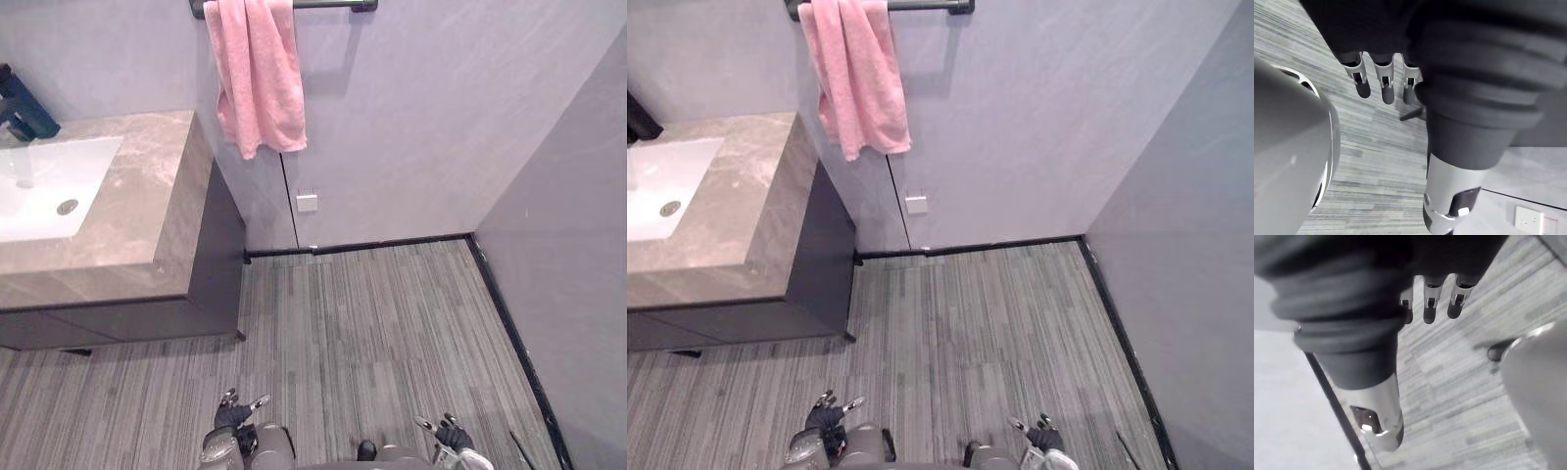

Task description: Organize washtable

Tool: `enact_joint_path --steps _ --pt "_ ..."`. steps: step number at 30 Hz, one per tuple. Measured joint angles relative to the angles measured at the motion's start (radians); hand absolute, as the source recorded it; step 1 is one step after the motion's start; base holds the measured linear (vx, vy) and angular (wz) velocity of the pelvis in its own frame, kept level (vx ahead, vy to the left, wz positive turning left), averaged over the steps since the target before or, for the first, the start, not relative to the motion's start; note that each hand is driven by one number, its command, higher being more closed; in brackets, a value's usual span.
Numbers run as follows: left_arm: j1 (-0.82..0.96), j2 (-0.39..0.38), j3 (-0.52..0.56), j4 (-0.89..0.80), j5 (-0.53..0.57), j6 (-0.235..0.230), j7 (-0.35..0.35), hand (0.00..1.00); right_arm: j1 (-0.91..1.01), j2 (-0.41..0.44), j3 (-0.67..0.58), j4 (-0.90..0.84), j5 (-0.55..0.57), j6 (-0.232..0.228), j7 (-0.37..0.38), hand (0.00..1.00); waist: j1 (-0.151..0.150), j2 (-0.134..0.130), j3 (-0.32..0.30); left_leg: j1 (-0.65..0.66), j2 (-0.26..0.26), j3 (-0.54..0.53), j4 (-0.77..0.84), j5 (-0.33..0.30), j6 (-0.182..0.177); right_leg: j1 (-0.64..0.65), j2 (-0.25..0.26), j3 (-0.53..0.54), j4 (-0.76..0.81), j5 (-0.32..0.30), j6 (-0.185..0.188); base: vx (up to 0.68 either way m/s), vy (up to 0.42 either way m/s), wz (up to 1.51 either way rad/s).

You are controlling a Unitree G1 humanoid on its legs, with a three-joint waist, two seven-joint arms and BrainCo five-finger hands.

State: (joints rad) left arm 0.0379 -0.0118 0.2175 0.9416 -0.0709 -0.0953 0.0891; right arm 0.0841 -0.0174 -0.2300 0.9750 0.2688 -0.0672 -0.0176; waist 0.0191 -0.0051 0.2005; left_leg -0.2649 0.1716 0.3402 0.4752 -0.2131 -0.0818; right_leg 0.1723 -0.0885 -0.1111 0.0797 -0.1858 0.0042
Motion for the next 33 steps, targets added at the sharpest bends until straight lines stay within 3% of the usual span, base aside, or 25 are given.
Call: enact_joint_path --steps 1,2,4,5,6,8,9,10,12,14,16,18,19,20,23,24,26,28,30,33 --pt "0.005 -0.002 -0.024 0.006 0.0 0.0 0.0 0.0 0.004 -0.01 -0.001 0.002 -0.001 -0.001 0.0 0.0 0.002 0.018 -0.011 -0.001 -0.026 -0.032 -0.177 0.069 0.0 0.008 0.002 0.01 -0.011 -0.019 0.026 0.38 0.267 -0.44" --pt "0.002 0.007 -0.032 0.018 -0.001 0.0 0.0 0.0 -0.005 -0.014 0.0 0.029 -0.003 0.001 -0.002 0.0 0.004 0.012 -0.021 0.006 -0.057 -0.066 -0.192 0.179 0.067 0.021 -0.009 0.037 -0.014 -0.038 0.05 0.4 0.276 -0.36" --pt "-0.015 0.032 -0.036 0.03 -0.003 0.002 0.0 0.0 -0.002 0.011 0.002 0.042 -0.004 0.004 -0.001 0.0 -0.004 -0.037 -0.038 0.022 -0.105 -0.04 -0.206 0.151 0.094 0.02 -0.061 0.048 0.012 -0.039 0.048 0.48 0.267 -0.09" --pt "-0.017 0.037 -0.037 0.032 -0.006 0.002 0.0 0.0 0.008 0.024 0.002 0.042 -0.005 0.005 -0.001 0.0 0.007 -0.059 -0.048 0.042 -0.122 -0.019 -0.201 0.126 0.109 0.0 -0.086 0.068 0.07 -0.039 0.05 0.42 0.225 -0.13" --pt "-0.017 0.037 -0.037 0.033 -0.007 0.002 0.0 0.0 0.011 0.025 0.002 0.041 -0.006 0.005 0.0 0.0 0.015 -0.061 -0.049 0.06 -0.124 -0.006 -0.199 0.112 0.113 -0.016 -0.092 0.087 0.121 -0.038 0.05 0.4 0.217 -0.45" --pt "-0.015 0.037 -0.043 0.04 -0.008 0.003 -0.001 0.0 0.011 0.017 0.004 0.041 -0.008 0.005 0.002 0.0 0.024 -0.057 -0.047 0.144 -0.133 0.007 -0.221 0.067 0.121 -0.109 -0.106 0.122 0.405 -0.008 0.118 0.39 0.221 -0.32" --pt "-0.015 0.044 -0.068 0.053 -0.009 0.007 -0.002 0.0 0.014 0.017 0.002 0.038 -0.011 0.002 0.003 0.0 0.007 -0.048 -0.042 0.202 -0.145 0.001 -0.241 0.047 0.126 -0.189 -0.109 0.147 0.625 0.031 0.205 0.36 0.19 0.26" --pt "-0.018 0.045 -0.081 0.073 -0.009 0.011 -0.001 0.0 0.014 0.017 0.002 0.027 -0.013 -0.002 0.002 0.0 -0.009 -0.051 -0.042 0.261 -0.157 -0.017 -0.261 0.033 0.123 -0.245 -0.113 0.14 0.765 0.016 0.191 0.37 0.17 0.37" --pt "-0.018 0.041 -0.083 0.08 -0.01 0.011 -0.001 0.0 0.014 0.013 0.003 0.022 -0.014 -0.003 0.004 0.0 -0.003 -0.052 -0.043 0.356 -0.168 -0.026 -0.323 0.029 0.121 -0.321 -0.117 0.093 0.851 -0.04 0.149 0.4 0.103 0.3" --pt "-0.019 0.037 -0.075 0.092 -0.012 0.012 -0.001 0.0 0.012 0.01 -0.002 0.02 -0.013 -0.006 0.013 0.0 -0.009 -0.044 -0.04 0.437 -0.162 -0.06 -0.389 0.029 0.121 -0.413 -0.09 0.025 0.771 -0.086 0.101 0.45 0.009 0.43" --pt "-0.021 0.031 -0.067 0.104 -0.015 0.012 -0.001 0.0 0.005 0.006 -0.007 0.019 -0.012 -0.013 0.021 0.0 -0.022 -0.033 -0.034 0.464 -0.14 -0.098 -0.406 0.02 0.106 -0.449 -0.046 0.004 0.586 -0.082 0.087 0.32 -0.096 0.6" --pt "-0.022 0.027 -0.058 0.108 -0.015 0.012 -0.002 0.0 0.0 0.005 -0.01 0.02 -0.011 -0.016 0.02 0.0 -0.034 -0.028 -0.031 0.486 -0.124 -0.14 -0.408 -0.006 0.082 -0.458 -0.015 0.016 0.375 -0.011 0.054 0.41 -0.214 0.76" --pt "-0.021 0.023 -0.047 0.109 -0.015 0.012 -0.002 0.0 0.001 0.003 -0.01 0.023 -0.01 -0.017 0.02 0.0 -0.033 -0.026 -0.03 0.503 -0.119 -0.163 -0.407 -0.024 0.064 -0.446 0.0 0.043 0.309 0.088 0.052 0.41 -0.265 0.74" --pt "-0.021 0.002 -0.029 0.113 -0.015 0.013 -0.002 0.0 -0.002 -0.006 -0.009 0.023 -0.004 -0.016 0.02 0.0 -0.036 -0.008 -0.032 0.529 -0.096 -0.194 -0.409 -0.034 0.05 -0.42 0.017 0.025 0.325 0.101 0.032 0.41 -0.267 0.51" --pt "-0.021 -0.035 -0.003 0.106 -0.016 0.01 -0.003 0.0 -0.009 -0.014 -0.037 0.022 -0.003 -0.018 0.02 0.0 -0.034 0.034 -0.035 0.509 -0.063 -0.202 -0.32 -0.025 0.035 -0.4 0.019 -0.027 0.376 0.008 0.001 0.38 -0.245 0.45" --pt "-0.021 -0.04 0.007 0.106 -0.016 0.011 -0.004 0.0 -0.009 -0.015 -0.038 0.023 -0.003 -0.018 0.019 0.0 -0.036 0.034 -0.033 0.484 -0.049 -0.202 -0.262 -0.021 0.023 -0.38 0.021 -0.043 0.366 -0.002 -0.008 0.44 -0.32 0.54" --pt "-0.025 -0.057 0.04 0.083 -0.022 0.01 -0.004 0.0 -0.006 -0.018 -0.036 0.029 -0.003 -0.012 0.019 0.0 -0.027 0.033 -0.028 0.373 0.016 -0.197 0.037 0.004 -0.04 -0.271 0.049 -0.068 0.287 -0.012 -0.031 0.42 -0.312 0.29" --pt "-0.022 -0.063 0.048 0.065 -0.037 0.009 -0.012 0.0 0.0 -0.02 -0.027 0.039 -0.001 -0.01 0.018 0.0 -0.016 0.033 -0.028 0.321 0.062 -0.168 0.193 0.0 -0.035 -0.178 0.072 -0.073 0.222 -0.013 -0.046 0.27 -0.156 -0.05" --pt "-0.023 -0.064 0.032 0.053 -0.04 0.009 -0.024 0.0 0.002 -0.014 -0.024 0.038 0.008 -0.009 0.018 0.0 -0.007 0.022 -0.032 0.275 0.072 -0.114 0.204 -0.007 -0.025 -0.134 0.072 -0.062 0.179 -0.014 -0.048 0.24 -0.088 -0.25" --pt "-0.024 -0.062 0.026 0.041 -0.044 0.009 -0.022 0.0 0.0 -0.01 -0.025 0.031 0.018 -0.009 0.017 0.0 -0.004 0.018 -0.033 0.223 0.046 -0.093 0.015 -0.021 -0.021 -0.102 0.062 -0.02 0.161 -0.013 -0.048 0.23 0.029 -0.41"
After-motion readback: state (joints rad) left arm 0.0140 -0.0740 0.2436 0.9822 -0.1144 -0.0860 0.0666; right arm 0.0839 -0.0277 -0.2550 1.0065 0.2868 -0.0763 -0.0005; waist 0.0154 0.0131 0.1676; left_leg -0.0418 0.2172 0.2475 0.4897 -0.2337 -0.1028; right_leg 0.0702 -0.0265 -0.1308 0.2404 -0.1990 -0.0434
